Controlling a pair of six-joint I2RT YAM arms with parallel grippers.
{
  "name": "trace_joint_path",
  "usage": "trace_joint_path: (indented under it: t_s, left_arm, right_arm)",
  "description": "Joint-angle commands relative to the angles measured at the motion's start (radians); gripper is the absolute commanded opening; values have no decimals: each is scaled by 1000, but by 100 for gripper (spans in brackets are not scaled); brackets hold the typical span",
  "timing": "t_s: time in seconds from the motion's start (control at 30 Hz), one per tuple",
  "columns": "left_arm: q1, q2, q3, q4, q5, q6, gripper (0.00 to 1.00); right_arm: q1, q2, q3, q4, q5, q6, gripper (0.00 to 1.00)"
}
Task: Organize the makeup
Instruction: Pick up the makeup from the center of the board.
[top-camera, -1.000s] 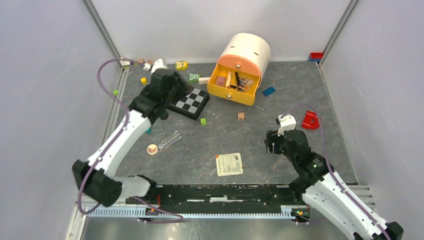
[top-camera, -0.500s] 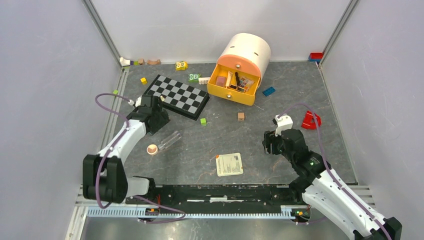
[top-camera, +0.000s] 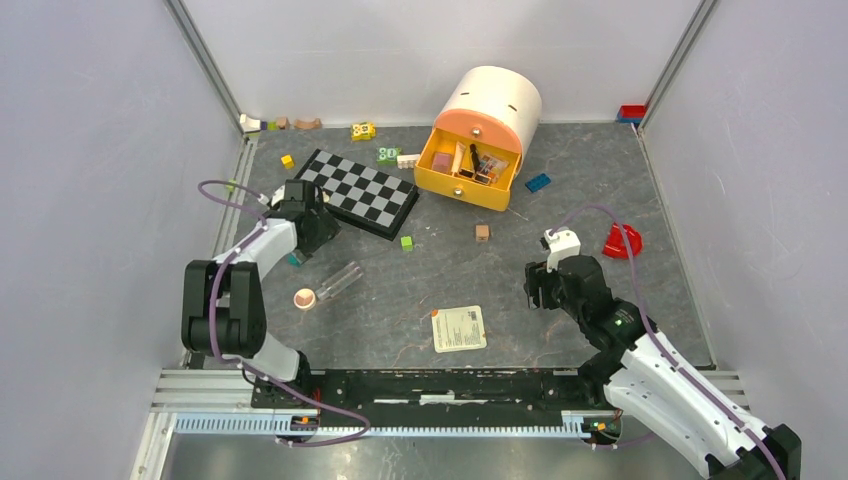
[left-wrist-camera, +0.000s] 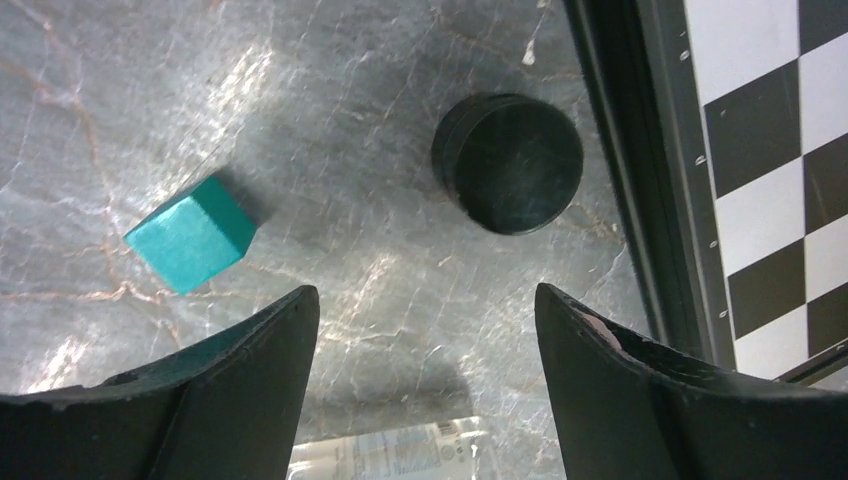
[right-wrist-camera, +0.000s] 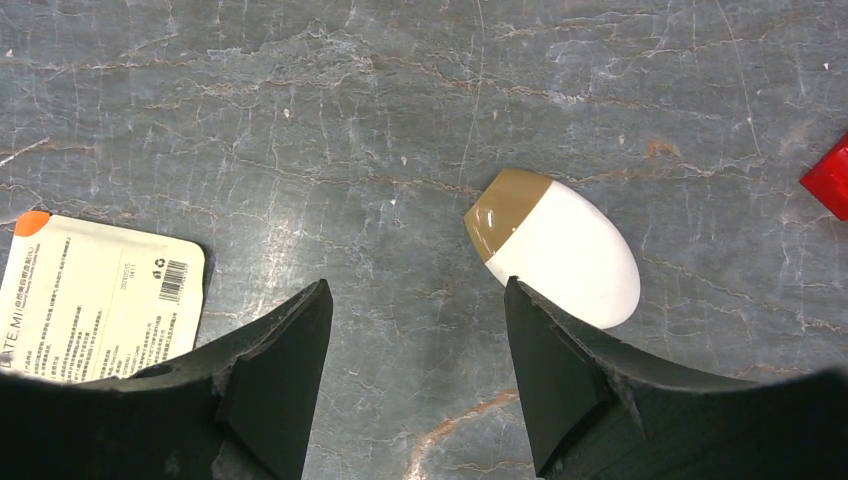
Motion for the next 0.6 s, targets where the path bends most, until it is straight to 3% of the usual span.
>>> trace_joint_path:
  t_s: [0.0,0.57]
  left_arm:
    - [4,34,64,91,9,9,86]
    - [3,231,244,-20,-86,71,83]
  right_arm:
    - [3,-1,20,38,2,-15,71]
    - [4,-4,26,28,7,-21,71]
